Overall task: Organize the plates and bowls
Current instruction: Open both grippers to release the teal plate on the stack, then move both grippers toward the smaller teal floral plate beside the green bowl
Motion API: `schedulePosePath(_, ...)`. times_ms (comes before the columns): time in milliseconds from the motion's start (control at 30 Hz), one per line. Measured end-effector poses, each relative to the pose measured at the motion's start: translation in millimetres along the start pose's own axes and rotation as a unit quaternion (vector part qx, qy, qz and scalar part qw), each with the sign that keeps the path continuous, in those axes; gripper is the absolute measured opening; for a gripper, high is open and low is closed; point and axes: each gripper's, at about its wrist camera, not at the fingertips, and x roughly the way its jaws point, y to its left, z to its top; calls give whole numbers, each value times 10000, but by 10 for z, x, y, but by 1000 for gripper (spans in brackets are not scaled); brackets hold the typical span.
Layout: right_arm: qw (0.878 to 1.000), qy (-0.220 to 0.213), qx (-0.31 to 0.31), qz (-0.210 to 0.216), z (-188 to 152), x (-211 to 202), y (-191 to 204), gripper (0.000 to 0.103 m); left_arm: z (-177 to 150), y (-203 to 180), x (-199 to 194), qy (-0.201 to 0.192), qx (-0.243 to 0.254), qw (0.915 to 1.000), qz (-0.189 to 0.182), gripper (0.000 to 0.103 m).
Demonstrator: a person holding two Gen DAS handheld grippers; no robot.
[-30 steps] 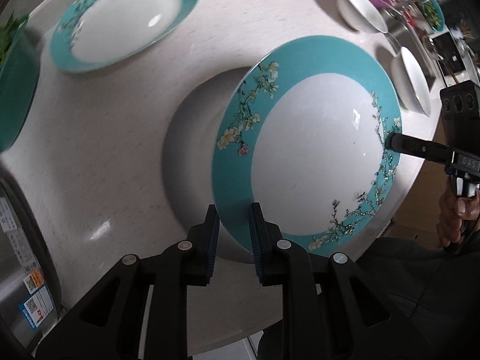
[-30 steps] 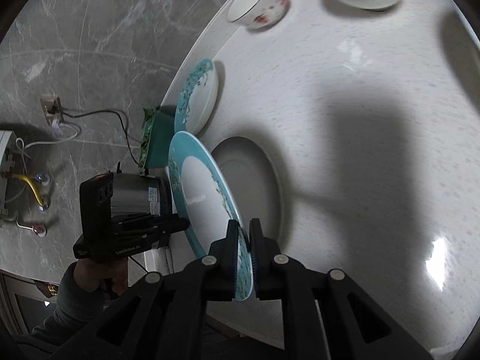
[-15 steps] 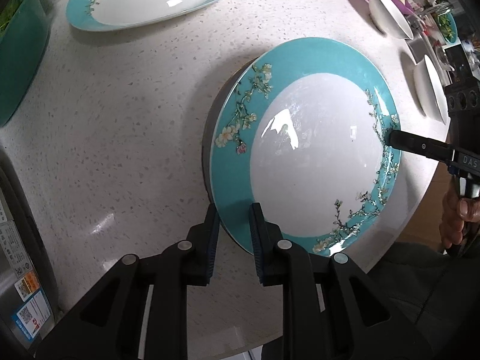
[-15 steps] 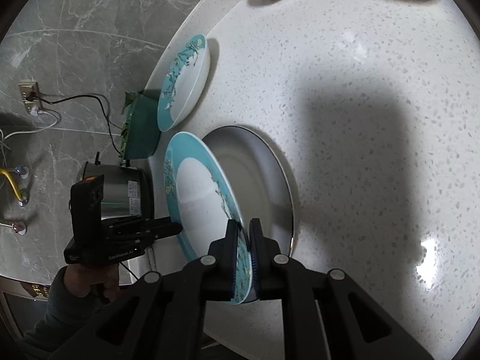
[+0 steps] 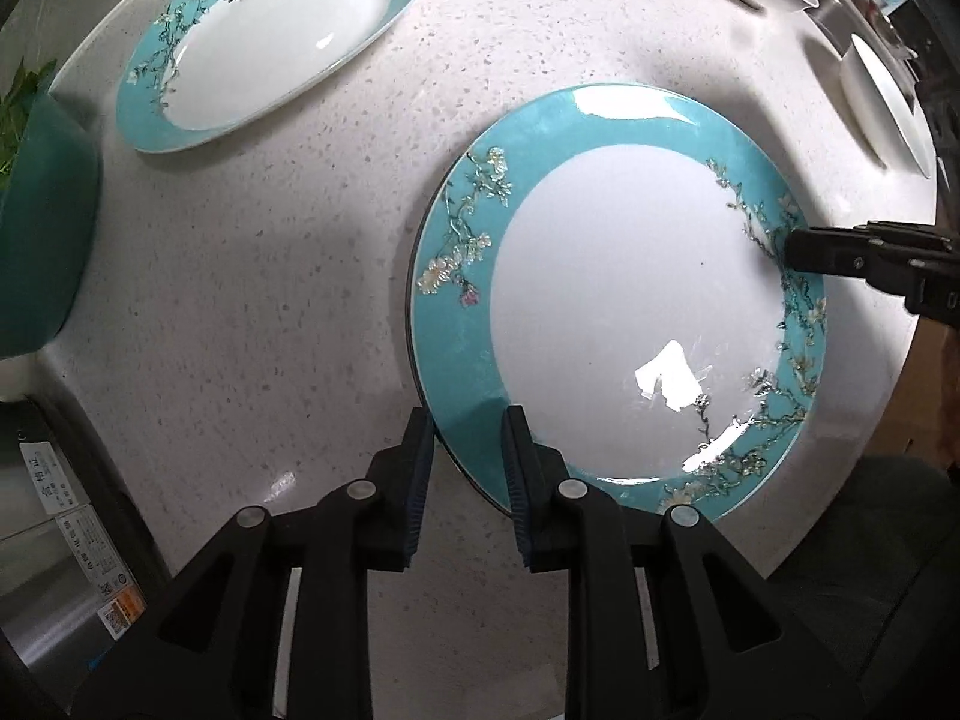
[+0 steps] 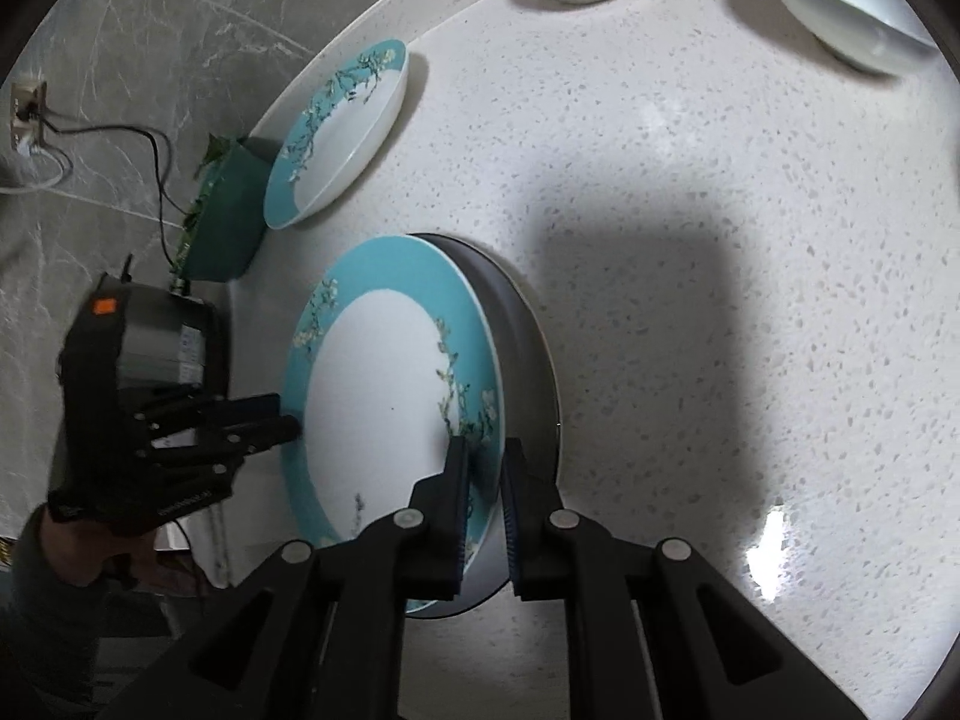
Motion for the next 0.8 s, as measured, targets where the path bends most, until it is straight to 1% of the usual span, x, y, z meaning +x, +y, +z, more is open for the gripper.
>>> schedulePosePath(167, 9992, -185, -214, -281, -30, -2, 93, 15, -12, -38, 6, -144, 145, 9997, 142, 21)
schedulePosePath(200, 9986, -225, -293, -373, -46, -1, 128, 16, -28, -10, 14, -186, 144, 9996, 159, 24)
schedulePosePath(300, 9939, -327, -698, -786, -111, 11, 278, 21, -56, -54, 31, -424, 48, 9990, 163, 27)
schedulePosePath(367, 9895, -408, -885, -1065, -155, 26, 366, 25, -100, -65, 47, -544, -4, 9985, 115, 37)
schedulePosePath(400, 9878, -442, -950, -1154, -174, 38, 402, 28, -132, -75, 61, -626, -60, 9980, 50, 58)
schedulePosePath(433, 9858, -487, -1019, -1241, -192, 45, 426, 32, -185, -16, 43, -685, -83, 9976, 11, 73)
schedulePosePath(467, 9845, -552, -1044, -1296, -210, 41, 439, 35, -226, -25, 46, -787, -117, 9968, -44, 75)
schedulePosePath(500, 9835, -627, -1047, -1334, -227, 36, 452, 44, -281, -18, 45, -857, -145, 9962, -98, 75)
schedulePosePath(533, 9824, -673, -1060, -1382, -238, 35, 464, 56, -323, -14, 51, -924, -222, 9953, -206, 76)
schedulePosePath(600, 9815, -715, -1023, -1452, -258, 43, 451, 68, -394, 19, 57, -1024, -413, 9935, -261, 81)
schedulePosePath(667, 9839, -670, -918, -1379, -272, 42, 404, 68, -463, 71, 22, -1150, -642, 9907, -341, 81)
schedulePosePath(700, 9846, -656, -877, -1359, -275, 18, 381, 71, -512, 109, -18, -1255, -833, 9878, -405, 83)
schedulePosePath(733, 9853, -660, -853, -1324, -280, -2, 378, 77, -552, 140, -47, -1340, -963, 9852, -459, 88)
schedulePosePath(800, 9870, -755, -832, -1147, -280, -122, 335, 84, -661, 276, -153, -1682, -1412, 9731, -692, 97)
